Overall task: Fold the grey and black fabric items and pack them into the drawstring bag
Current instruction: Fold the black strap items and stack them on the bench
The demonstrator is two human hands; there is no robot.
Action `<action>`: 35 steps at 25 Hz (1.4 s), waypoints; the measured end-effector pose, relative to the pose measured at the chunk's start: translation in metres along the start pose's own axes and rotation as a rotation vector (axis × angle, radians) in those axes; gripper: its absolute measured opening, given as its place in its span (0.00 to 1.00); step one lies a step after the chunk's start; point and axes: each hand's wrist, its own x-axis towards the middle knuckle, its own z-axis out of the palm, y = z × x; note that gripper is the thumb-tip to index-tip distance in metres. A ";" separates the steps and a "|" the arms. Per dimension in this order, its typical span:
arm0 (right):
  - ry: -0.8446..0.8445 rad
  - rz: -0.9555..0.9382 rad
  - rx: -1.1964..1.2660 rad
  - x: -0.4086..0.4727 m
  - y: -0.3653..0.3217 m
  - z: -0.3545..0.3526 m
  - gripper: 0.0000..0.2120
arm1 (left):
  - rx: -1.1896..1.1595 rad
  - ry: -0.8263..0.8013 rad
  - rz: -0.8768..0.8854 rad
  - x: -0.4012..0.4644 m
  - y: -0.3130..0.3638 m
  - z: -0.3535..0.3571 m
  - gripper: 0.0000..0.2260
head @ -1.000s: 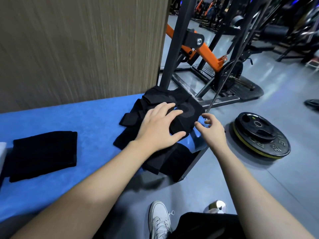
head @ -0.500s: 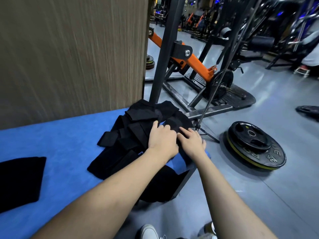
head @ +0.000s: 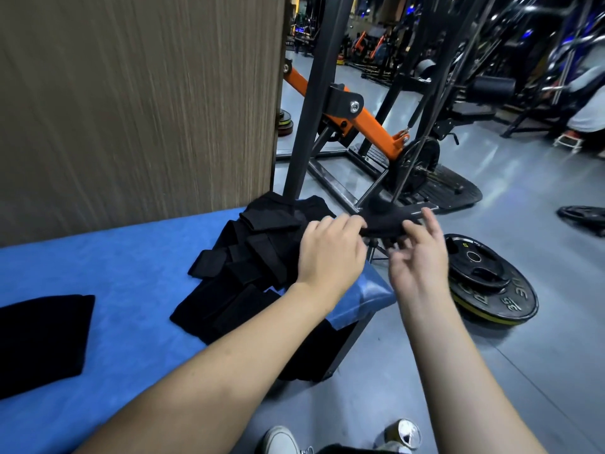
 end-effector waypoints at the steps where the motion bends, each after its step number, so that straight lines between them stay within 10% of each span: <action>1: -0.036 -0.019 0.088 -0.004 -0.012 0.001 0.23 | -0.035 0.048 0.020 0.005 0.009 -0.009 0.10; 10: -0.396 0.191 0.373 -0.044 -0.025 0.016 0.22 | 0.083 0.161 0.280 0.012 -0.043 -0.130 0.15; 17: -0.463 0.348 0.124 -0.072 0.032 0.046 0.25 | -0.256 0.007 0.115 -0.048 -0.120 -0.202 0.18; 23: -0.425 0.113 -0.515 -0.108 0.086 0.074 0.07 | -0.399 -0.020 -0.092 -0.099 -0.157 -0.250 0.14; 35: -0.680 0.466 -0.120 -0.161 0.125 0.131 0.20 | -0.645 0.200 -0.510 -0.151 -0.219 -0.312 0.11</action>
